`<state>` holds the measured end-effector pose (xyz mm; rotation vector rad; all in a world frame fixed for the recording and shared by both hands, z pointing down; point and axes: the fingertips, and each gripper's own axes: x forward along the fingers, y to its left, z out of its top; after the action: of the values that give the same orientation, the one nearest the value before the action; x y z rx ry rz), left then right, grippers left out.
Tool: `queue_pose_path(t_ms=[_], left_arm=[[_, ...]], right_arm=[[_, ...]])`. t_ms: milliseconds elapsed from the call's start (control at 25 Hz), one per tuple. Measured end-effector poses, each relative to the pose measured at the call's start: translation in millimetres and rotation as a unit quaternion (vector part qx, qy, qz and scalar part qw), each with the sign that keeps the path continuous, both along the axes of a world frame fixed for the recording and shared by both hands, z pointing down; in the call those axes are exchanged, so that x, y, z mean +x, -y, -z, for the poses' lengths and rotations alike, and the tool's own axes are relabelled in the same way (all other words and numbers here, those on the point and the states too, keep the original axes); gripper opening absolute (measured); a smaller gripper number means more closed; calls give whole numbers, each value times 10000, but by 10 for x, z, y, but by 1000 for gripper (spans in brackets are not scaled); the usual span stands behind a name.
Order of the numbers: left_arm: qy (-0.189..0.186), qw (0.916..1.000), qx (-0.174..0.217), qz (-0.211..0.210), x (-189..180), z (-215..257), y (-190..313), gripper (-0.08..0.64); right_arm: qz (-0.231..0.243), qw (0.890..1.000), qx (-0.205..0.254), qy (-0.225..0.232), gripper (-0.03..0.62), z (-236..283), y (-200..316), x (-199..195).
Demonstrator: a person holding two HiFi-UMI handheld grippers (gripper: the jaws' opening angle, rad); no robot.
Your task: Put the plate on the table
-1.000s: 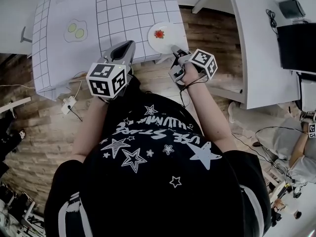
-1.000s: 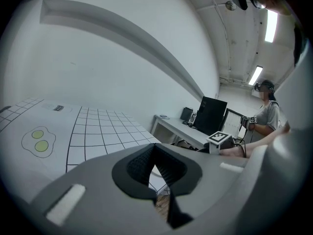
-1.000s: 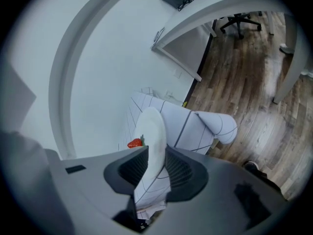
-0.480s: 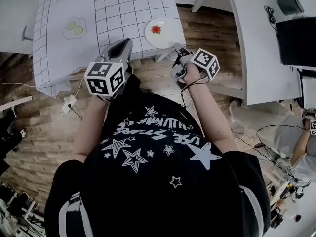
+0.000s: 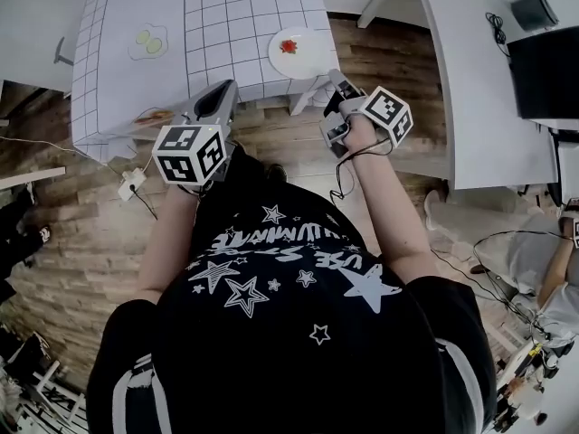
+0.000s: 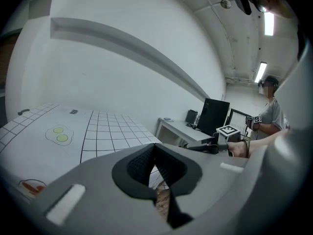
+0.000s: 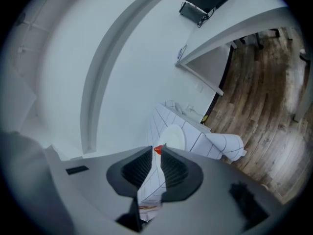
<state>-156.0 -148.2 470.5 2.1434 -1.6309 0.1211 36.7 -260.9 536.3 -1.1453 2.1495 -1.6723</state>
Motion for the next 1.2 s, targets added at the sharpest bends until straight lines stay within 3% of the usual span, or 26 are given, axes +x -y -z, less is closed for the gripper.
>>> queue_pose_path(t_ms=[280,720,960,1200], left_arm=[[40,10000,32,-46,-61,-10,-232,9],[-200,9990,278,281,-708,168,-1212,9],[-173,9991,263,267,-1017,121,-1814,9],[-203,9994,254,154,-1139,97,-2298,9]], right_arm=[[20,9985,263,490,51,159,-212,-103],[188,9972,697,210,51,466,-939,-638],[270,9960,827,189,51,516,-1516,-948],[166,9956,920,108,51,581,-2073,-958]])
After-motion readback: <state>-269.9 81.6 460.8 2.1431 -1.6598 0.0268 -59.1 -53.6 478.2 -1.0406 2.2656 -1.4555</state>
